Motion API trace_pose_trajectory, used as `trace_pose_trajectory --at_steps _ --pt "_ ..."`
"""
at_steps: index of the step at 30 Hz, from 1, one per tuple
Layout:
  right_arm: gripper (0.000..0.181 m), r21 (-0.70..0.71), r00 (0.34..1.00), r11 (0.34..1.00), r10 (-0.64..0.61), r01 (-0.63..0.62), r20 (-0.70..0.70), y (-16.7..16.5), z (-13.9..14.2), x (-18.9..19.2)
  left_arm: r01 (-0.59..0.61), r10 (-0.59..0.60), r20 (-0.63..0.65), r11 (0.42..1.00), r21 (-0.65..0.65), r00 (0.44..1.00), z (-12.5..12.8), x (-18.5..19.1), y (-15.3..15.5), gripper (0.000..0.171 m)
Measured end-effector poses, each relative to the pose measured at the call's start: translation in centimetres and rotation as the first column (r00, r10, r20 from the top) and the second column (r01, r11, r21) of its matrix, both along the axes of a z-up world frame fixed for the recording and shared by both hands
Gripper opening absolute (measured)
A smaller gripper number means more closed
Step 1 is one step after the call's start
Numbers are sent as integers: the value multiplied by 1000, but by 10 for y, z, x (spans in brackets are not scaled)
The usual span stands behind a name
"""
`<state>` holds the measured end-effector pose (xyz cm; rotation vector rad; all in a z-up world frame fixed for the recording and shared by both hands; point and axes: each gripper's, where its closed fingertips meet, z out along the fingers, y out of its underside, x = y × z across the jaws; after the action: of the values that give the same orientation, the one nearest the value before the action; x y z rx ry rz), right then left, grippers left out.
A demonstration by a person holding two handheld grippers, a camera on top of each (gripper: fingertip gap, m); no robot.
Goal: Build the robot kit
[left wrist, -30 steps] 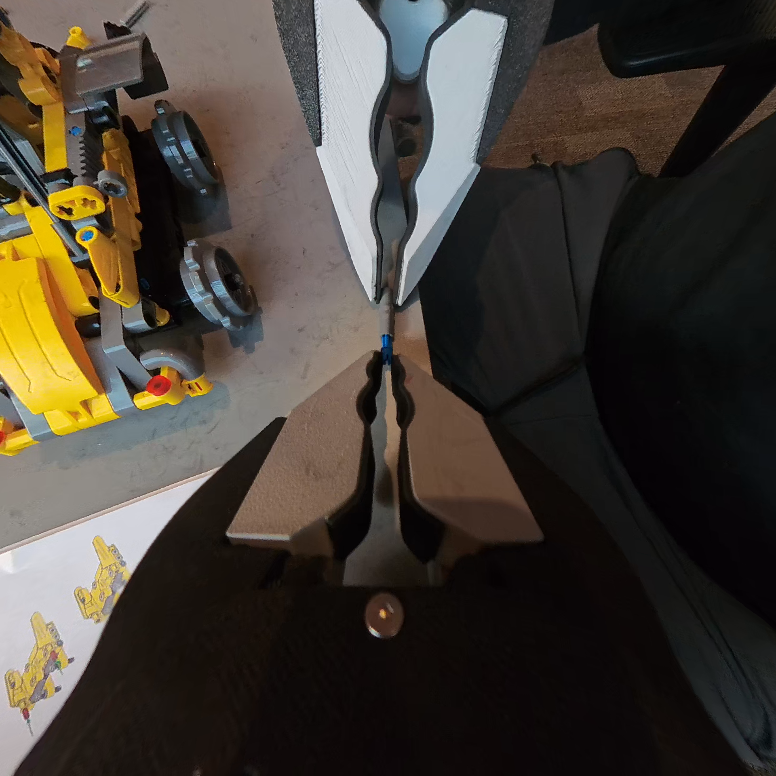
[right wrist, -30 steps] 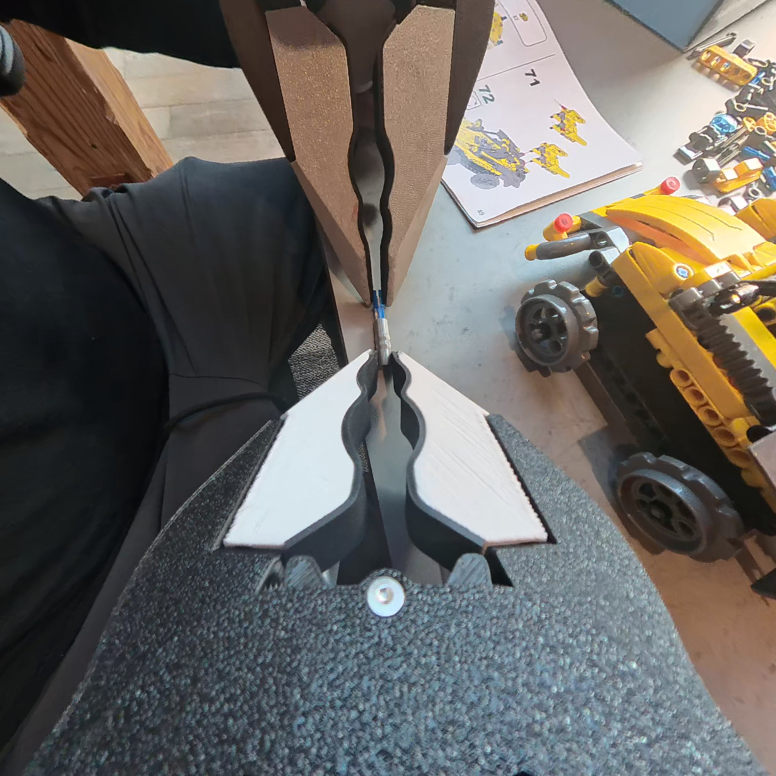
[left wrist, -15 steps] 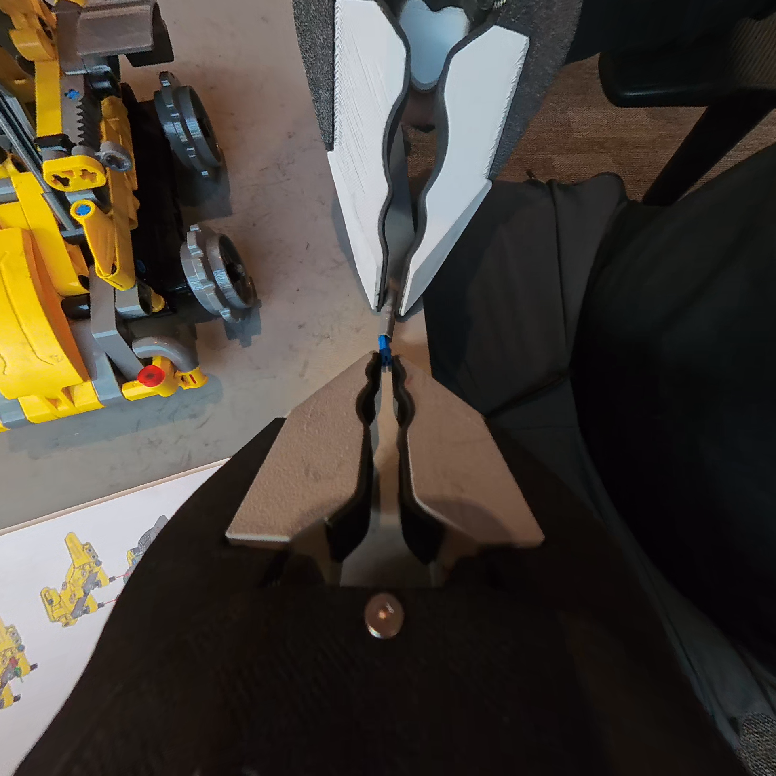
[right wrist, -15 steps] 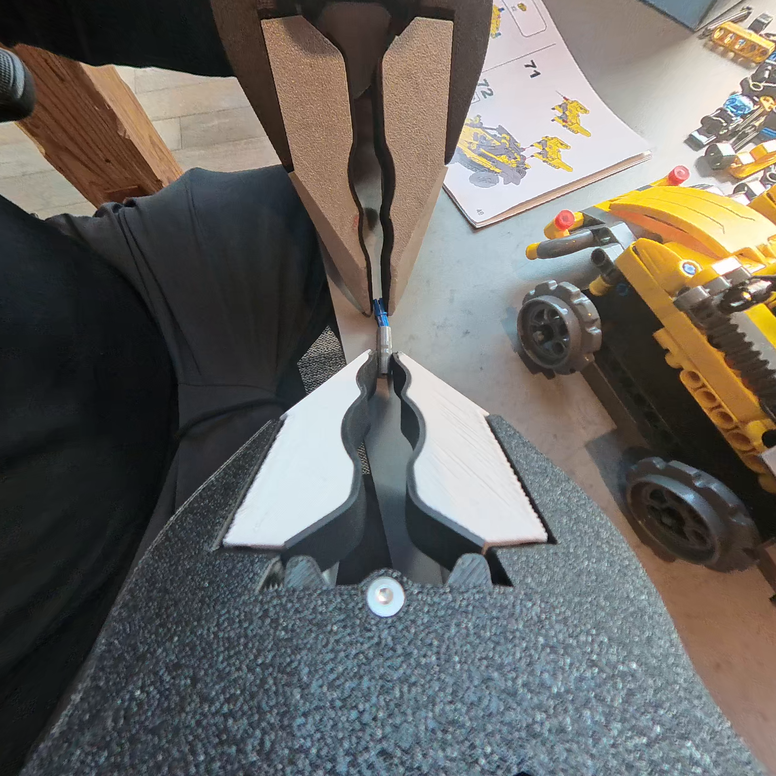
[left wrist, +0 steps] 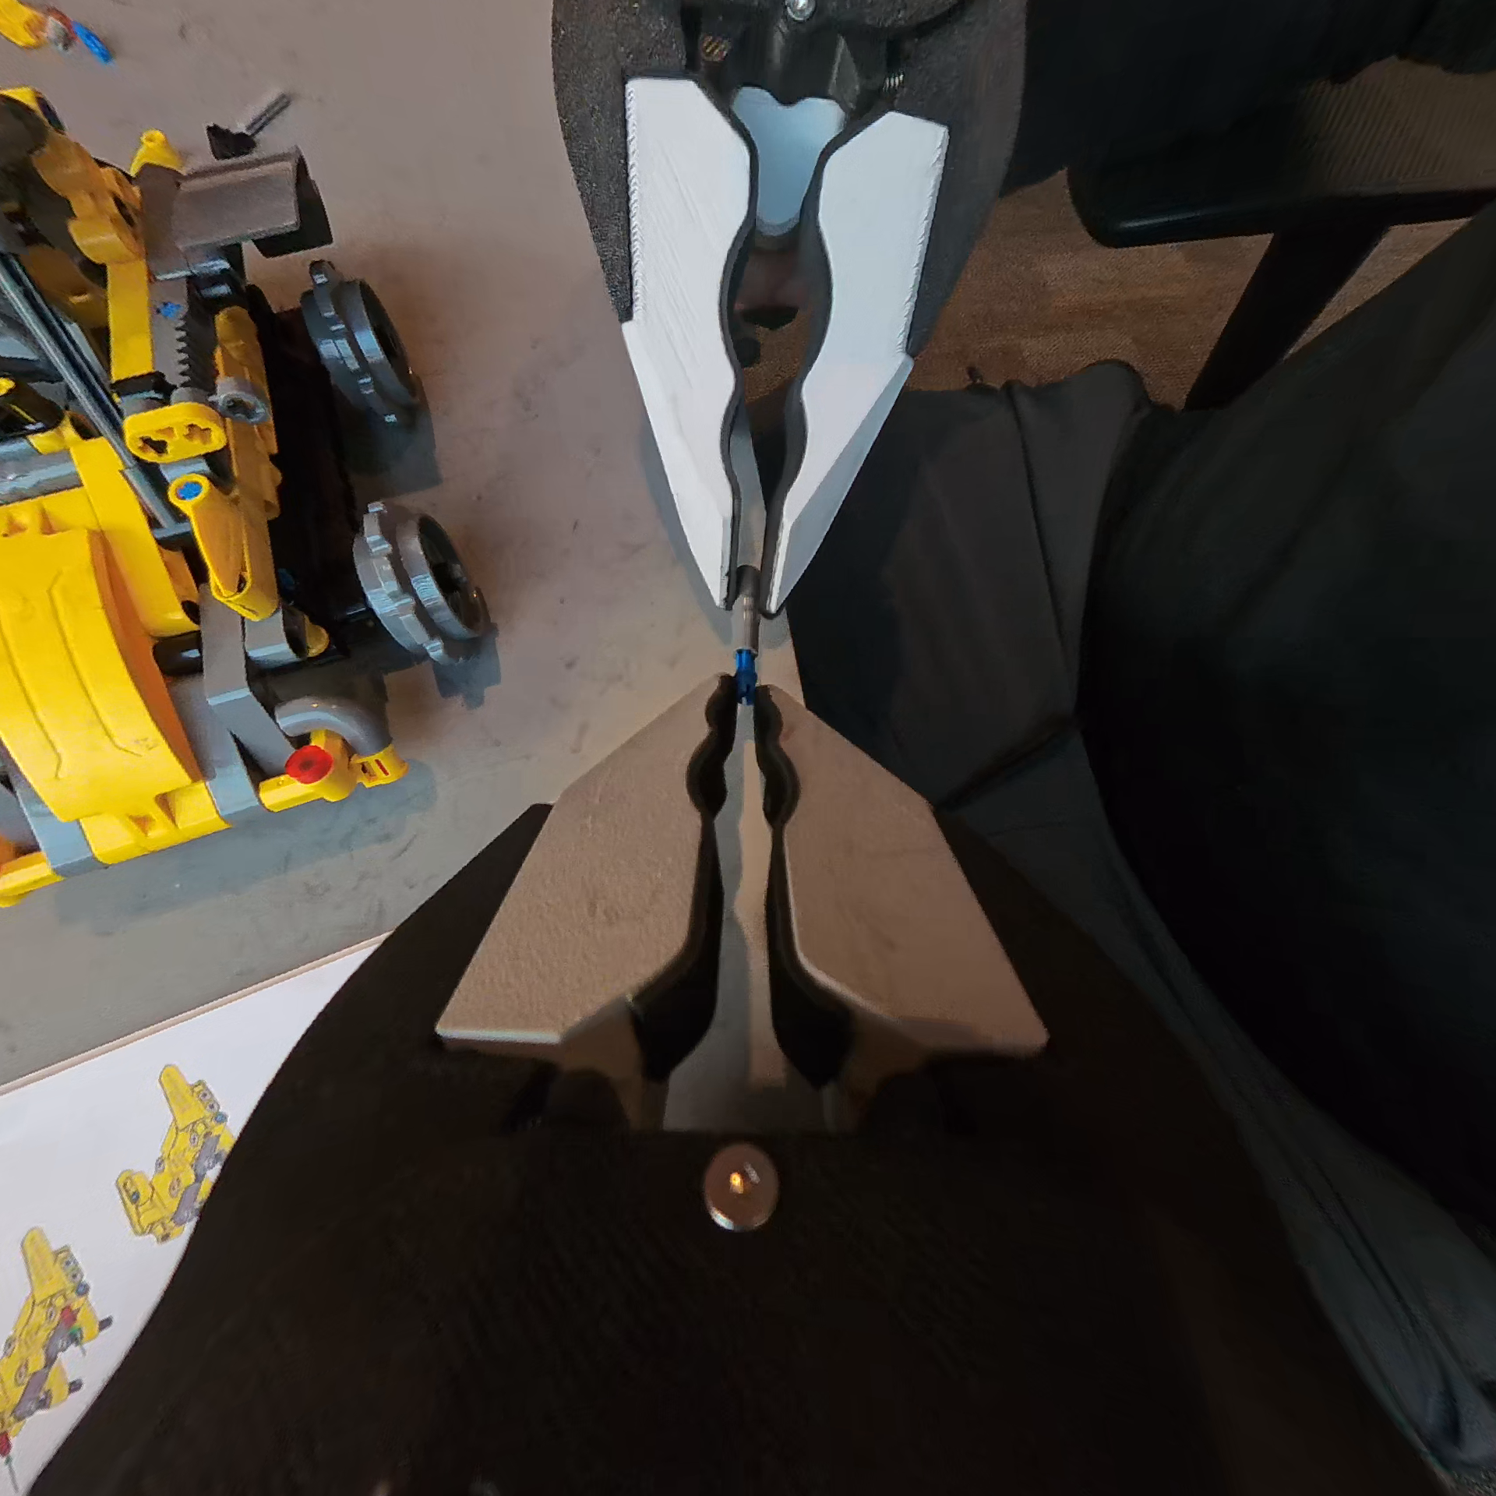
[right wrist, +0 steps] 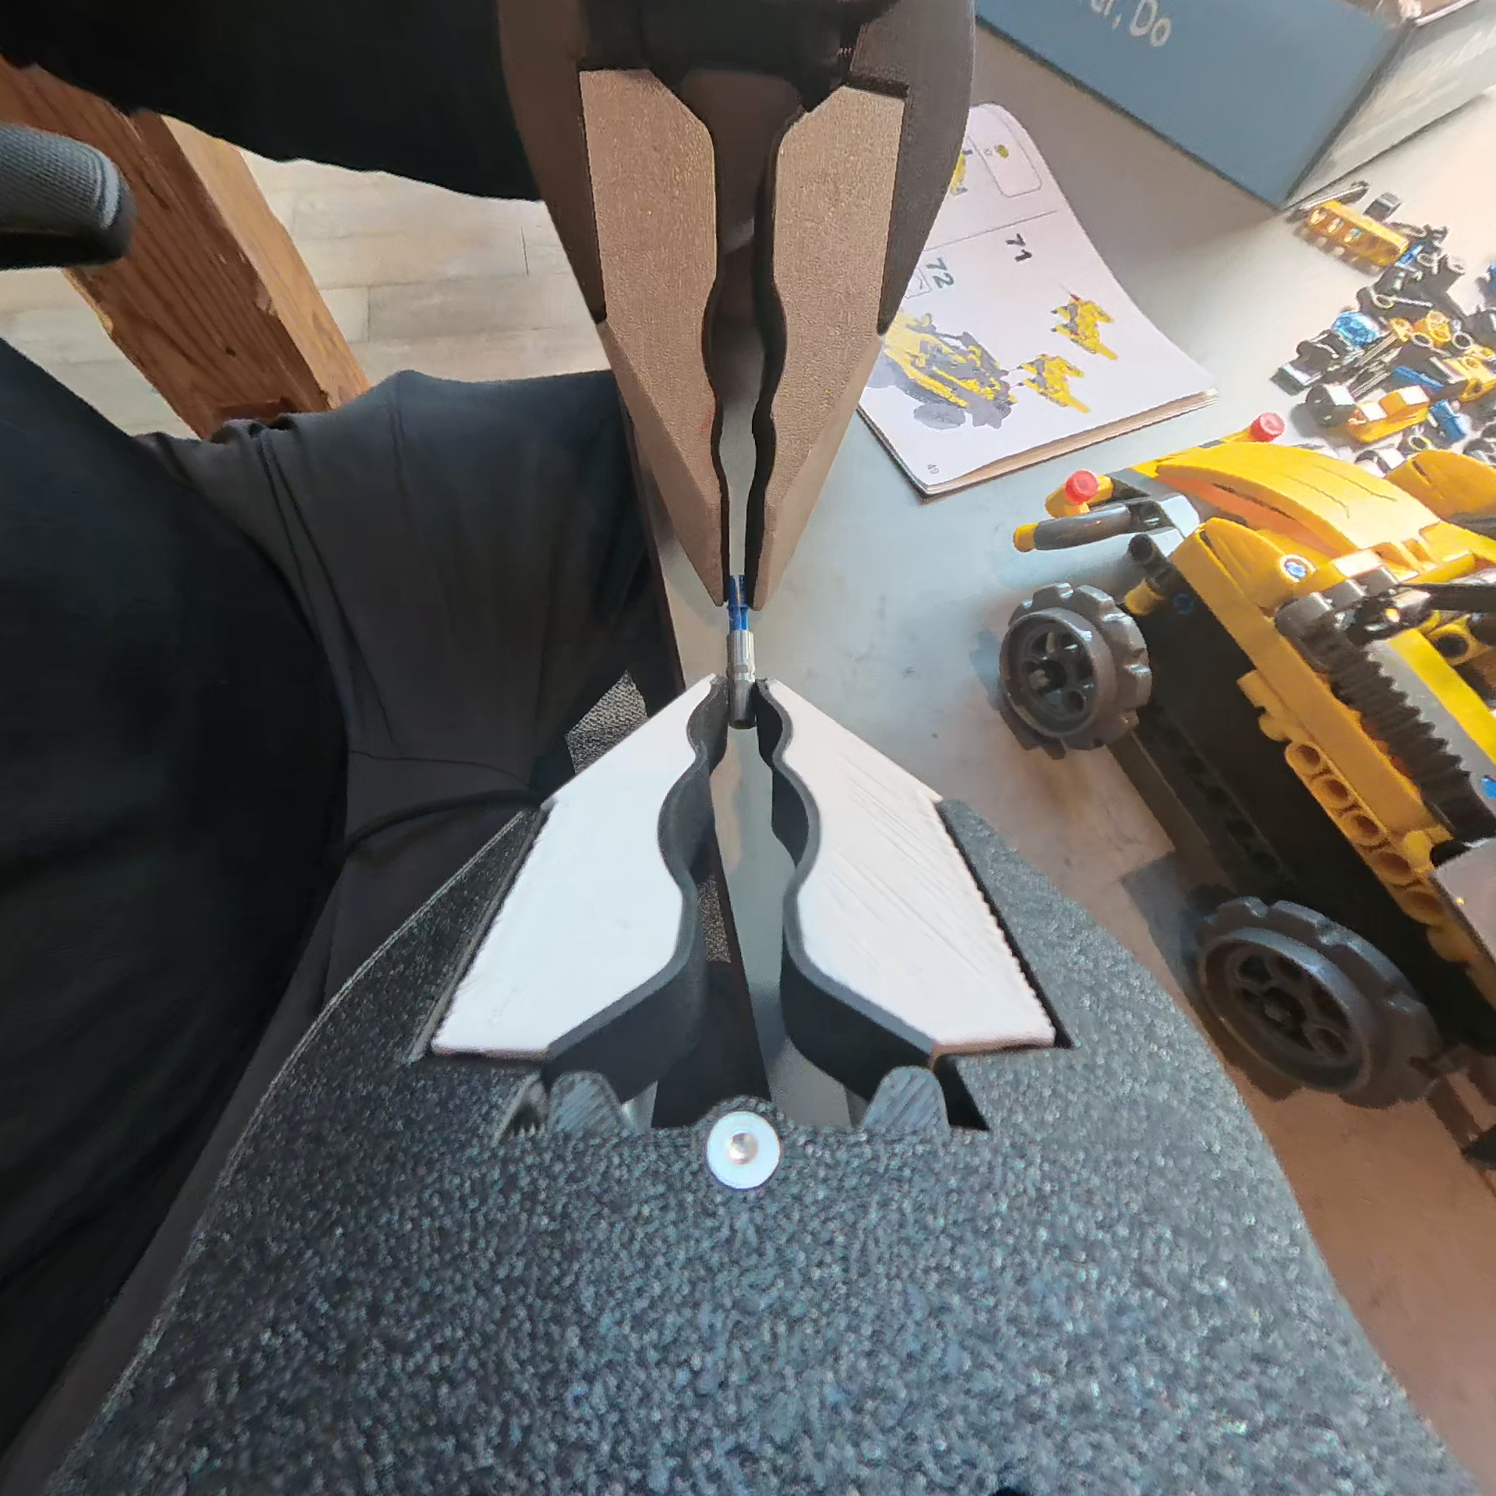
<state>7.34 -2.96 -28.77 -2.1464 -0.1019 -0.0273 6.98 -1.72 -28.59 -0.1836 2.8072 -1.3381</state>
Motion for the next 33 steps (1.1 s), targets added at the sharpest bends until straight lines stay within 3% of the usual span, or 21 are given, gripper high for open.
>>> trace_pose_trajectory --at_steps 4,15,33 --pt "3 -55 999 998 7 -4 51 -1 -9 -2 14 -15 20 997 80 1000 -11 -2 -1 0" --pt "3 -39 1000 999 -19 20 23 -1 -8 0 -30 36 -115 998 61 993 -11 -2 -1 1" --pt "3 -44 1000 999 -16 17 15 -2 -8 -3 -26 33 -105 997 68 994 -12 -3 -2 1"
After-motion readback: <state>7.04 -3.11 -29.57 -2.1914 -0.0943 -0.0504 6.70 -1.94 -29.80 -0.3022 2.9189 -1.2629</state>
